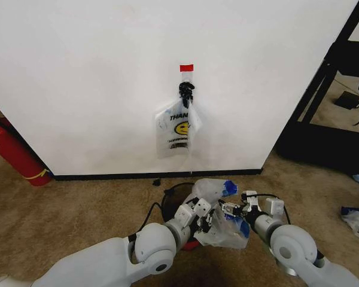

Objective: Pick up the garbage bag from the wall and place it over the trash bin.

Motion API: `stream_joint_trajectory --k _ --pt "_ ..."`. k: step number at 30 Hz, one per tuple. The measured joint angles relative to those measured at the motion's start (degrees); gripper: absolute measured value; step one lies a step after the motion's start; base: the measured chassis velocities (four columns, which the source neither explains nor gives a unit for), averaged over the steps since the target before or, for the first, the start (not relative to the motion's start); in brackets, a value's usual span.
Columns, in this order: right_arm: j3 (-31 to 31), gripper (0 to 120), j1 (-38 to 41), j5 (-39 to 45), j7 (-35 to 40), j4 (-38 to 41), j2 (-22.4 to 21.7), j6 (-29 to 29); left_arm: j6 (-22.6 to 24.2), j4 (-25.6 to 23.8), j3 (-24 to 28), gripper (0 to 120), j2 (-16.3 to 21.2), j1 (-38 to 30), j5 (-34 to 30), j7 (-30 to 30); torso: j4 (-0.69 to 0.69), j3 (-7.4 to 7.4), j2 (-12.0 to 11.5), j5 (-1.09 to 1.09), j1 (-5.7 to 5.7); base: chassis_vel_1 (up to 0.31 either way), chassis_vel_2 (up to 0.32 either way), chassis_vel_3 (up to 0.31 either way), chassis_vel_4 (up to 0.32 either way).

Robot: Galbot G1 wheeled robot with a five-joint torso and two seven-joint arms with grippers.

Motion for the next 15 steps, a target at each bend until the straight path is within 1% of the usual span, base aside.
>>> stream_joint_trajectory --k 7,15 --pt "-1.09 100 2.55 2.03 -0.12 -1.42 -0.55 -1.32 -0.06 -0.59 -0.04 0 0.72 0.11 -0.13 0.21 0.00 0.00 0.00 0.00 0.00 0.000 0.000 0.000 0.000" --pt "-4.07 99 7.20 4.99 -0.61 -3.34 0.50 -3.68 -0.22 -0.86 -1.10 0 1.54 0.95 -0.14 0.31 0.00 0.00 0.00 -0.01 0.00 0.000 0.000 0.000 0.000"
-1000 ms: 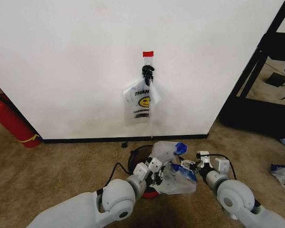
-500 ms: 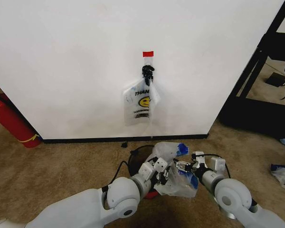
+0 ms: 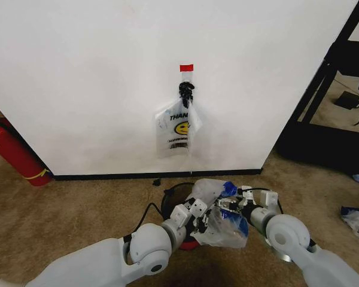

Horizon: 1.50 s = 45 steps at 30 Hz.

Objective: Pick up the garbage bag from the wall and place it over the trash bin.

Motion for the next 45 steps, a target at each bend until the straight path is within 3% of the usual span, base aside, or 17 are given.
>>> stream_joint_trajectory --k 8,14,23,37,42,45 --pt "-3.14 98 3.18 1.00 1.08 -2.40 2.64 -2.43 -0.18 -0.65 -1.47 0 1.04 0.94 0.00 0.20 0.01 0.00 0.00 0.00 0.00 0.000 0.000 0.000 0.000" --pt "-4.29 80 4.50 1.35 2.25 -3.92 3.48 -2.97 -0.38 -1.23 -2.22 0 1.82 2.18 0.00 0.58 0.00 0.00 0.00 -0.01 0.00 0.000 0.000 0.000 0.000" --pt "-6.32 75 6.98 2.67 3.59 -6.82 4.98 -4.91 -0.43 -1.70 -2.81 0 2.22 3.19 0.12 0.70 0.00 0.00 0.00 0.00 0.00 0.000 0.000 0.000 0.000" --pt "-7.44 30 8.27 4.30 4.74 -9.25 6.77 -5.37 -0.92 -1.96 -5.00 0 3.11 5.01 0.30 1.16 0.00 0.00 0.00 0.00 0.00 0.000 0.000 0.000 0.000" --pt "-7.60 7 8.48 4.50 4.75 -9.71 7.01 -5.24 -1.07 -2.39 -5.46 0 3.65 5.83 0.45 1.29 0.00 0.00 0.00 0.00 0.00 0.000 0.000 0.000 0.000" --pt "-7.61 0 8.47 4.38 4.76 -9.83 7.12 -4.81 -1.24 -2.43 -5.72 0 3.83 5.97 0.67 1.36 0.00 0.00 0.00 0.00 0.00 0.000 0.000 0.000 0.000"
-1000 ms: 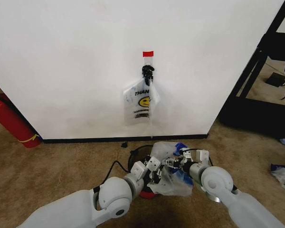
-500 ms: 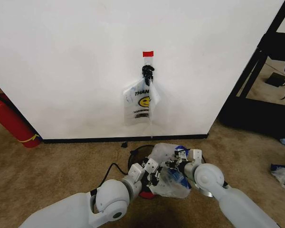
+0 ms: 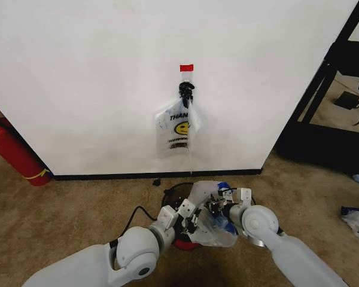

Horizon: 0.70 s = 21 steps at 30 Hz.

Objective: Pick up the garbage bag from the wall and place it over the trash bin.

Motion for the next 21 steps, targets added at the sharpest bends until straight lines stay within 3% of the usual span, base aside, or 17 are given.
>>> stream_joint_trajectory --k 12,21 --pt "3.96 0 -4.13 -2.16 -1.68 3.98 -1.40 2.40 -1.20 1.55 -3.40 0 0.87 -0.12 -0.37 0.42 -0.01 0.00 0.00 0.00 0.00 0.000 0.000 0.000 0.000" --pt "6.61 0 -7.33 -4.51 -2.43 6.88 -1.80 3.43 -2.51 -1.24 -7.54 0 6.08 1.56 -1.36 0.72 0.01 0.00 0.00 0.00 -0.01 0.000 0.000 0.000 0.000"
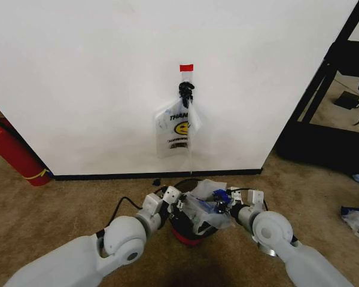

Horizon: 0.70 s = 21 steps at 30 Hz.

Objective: Pick up the garbage bag from the wall and place it over the trash bin.

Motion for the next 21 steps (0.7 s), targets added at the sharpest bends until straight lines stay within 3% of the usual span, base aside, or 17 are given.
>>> stream_joint_trajectory --k 9,16,21 --pt "1.46 0 -1.97 -1.01 -0.20 0.20 0.87 0.63 -1.42 -2.83 -7.33 0 5.43 4.81 -0.41 0.48 0.00 0.00 0.00 0.00 0.00 0.000 0.000 0.000 0.000" --pt "1.80 0 -2.94 -1.23 -0.24 1.15 1.15 0.75 -0.24 -6.54 -9.78 0 5.75 7.92 0.16 0.50 -0.01 0.00 0.00 0.00 0.00 0.000 0.000 0.000 0.000" --pt "1.94 0 -3.27 -1.27 -0.25 1.33 1.46 0.76 1.08 -9.76 -12.90 13 6.71 10.87 2.66 1.65 -0.01 0.00 0.00 0.00 0.00 0.000 0.000 0.000 0.000"
